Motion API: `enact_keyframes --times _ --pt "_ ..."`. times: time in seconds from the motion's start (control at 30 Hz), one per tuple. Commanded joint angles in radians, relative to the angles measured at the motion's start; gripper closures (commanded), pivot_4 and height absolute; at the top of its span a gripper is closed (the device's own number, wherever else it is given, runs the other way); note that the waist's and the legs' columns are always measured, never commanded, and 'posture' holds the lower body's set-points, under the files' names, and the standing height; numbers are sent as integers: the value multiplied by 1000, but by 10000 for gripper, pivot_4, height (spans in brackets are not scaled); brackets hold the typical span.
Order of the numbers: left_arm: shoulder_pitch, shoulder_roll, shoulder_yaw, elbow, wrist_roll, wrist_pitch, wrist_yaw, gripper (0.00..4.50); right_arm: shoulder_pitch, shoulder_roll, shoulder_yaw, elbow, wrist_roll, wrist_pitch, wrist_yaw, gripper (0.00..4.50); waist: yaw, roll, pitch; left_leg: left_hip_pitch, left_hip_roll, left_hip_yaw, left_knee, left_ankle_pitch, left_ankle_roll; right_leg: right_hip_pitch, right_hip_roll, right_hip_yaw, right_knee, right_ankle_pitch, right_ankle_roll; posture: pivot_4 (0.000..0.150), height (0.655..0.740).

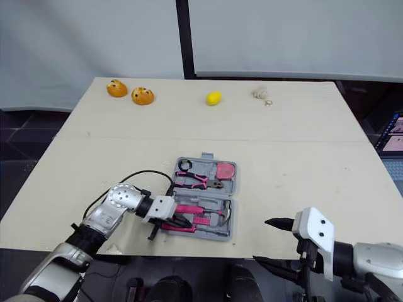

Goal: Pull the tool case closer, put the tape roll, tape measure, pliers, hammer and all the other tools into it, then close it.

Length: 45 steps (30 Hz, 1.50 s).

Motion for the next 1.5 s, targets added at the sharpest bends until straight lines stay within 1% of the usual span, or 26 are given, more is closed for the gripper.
enact_keyframes --times 0.03,0.17,0.3,0.4,0.53,0.67,0.8,0.87,0.9,1.03,1.13,1.17,1.3,1.4,1.5 --pt "41 34 -46 49 77 6 -14 44661 -12 9 1 6 -6 -13 -12 0 0 0 -3 2 0 0 -2 0 0 1 0 0 0 0 0 1500 7292" --pt "56 55 24 -73 -53 66 -78 44661 -25 16 13 16 -16 -15 -20 0 -6 -1 -3 6 0 1 -6 0 -1 1 0 1 0 -2 -2 1500 7292" --pt "48 120 125 -227 -214 259 -135 44661 -68 9 33 51 -34 -10 -32 0 -10 -3 1 5 1 1 -7 1 -4 -4 0 0 2 -3 -3 1500 7292" --pt "22 168 177 -237 -227 343 -118 44661 -149 -13 89 103 -81 5 -60 0 -10 -5 2 6 1 1 -6 1 -5 -3 0 0 1 -3 -3 1500 7292" --pt "-28 207 227 -88 -174 275 -84 44661 -324 -26 229 206 -172 23 -112 0 -13 -4 3 5 0 1 -7 1 -4 -4 -1 0 1 -3 -4 1500 7292" --pt "-127 192 231 170 -83 165 0 44661 -538 -8 402 343 -261 73 -142 0 -14 -5 6 4 0 1 -7 1 -5 -5 -1 -1 1 -3 -3 1500 7292" --pt "-190 173 220 348 -20 65 39 44661 -678 25 529 470 -344 96 -157 0 -13 -6 6 -1 0 2 -7 4 -10 -11 0 -2 1 -3 -3 1500 7292" --pt "-206 165 216 400 2 34 48 45000 -733 53 580 524 -374 93 -155 5690 -14 -6 6 -10 -1 2 -4 6 -10 -19 0 -3 6 -2 -3 1500 7292" --pt "-213 160 215 419 11 23 51 45000 -747 62 592 540 -383 91 -152 8631 -12 -5 6 -12 -1 2 -3 6 -10 -21 -1 -3 6 -2 -3 1500 7292" --pt "-241 120 200 516 65 -30 106 45000 -820 136 657 621 -439 79 -176 28757 -14 -5 7 -16 0 2 1 6 -9 -21 -1 -6 6 -1 -2 1500 7292" --pt "-261 86 195 556 93 -48 145 45000 -843 175 684 667 -475 63 -185 43625 -12 -5 7 -16 -1 1 6 5 -8 -21 -3 -6 6 -1 -1 1500 7292" --pt "-268 76 195 571 101 -52 154 45000 -850 186 689 681 -486 60 -188 44403 -8 -5 7 -16 -1 1 7 5 -8 -20 -4 -6 6 -1 -1 1500 7292" --pt "-280 47 193 609 127 -69 174 45000 -864 222 705 711 -513 48 -194 44403 -4 -5 6 -16 -2 1 7 5 -7 -19 -6 -7 7 0 0 1500 7292" --pt "-282 35 193 607 133 -67 171 45000 -867 239 709 723 -532 44 -197 44403 -1 -5 6 -16 -3 0 7 5 -7 -19 -6 -8 7 0 0 1500 7292" --pt "-277 21 191 602 140 -64 172 45000 -873 254 711 743 -545 38 -204 44403 1 -5 6 -16 -4 0 7 5 -6 -19 -10 -14 7 0 0 1500 7292"
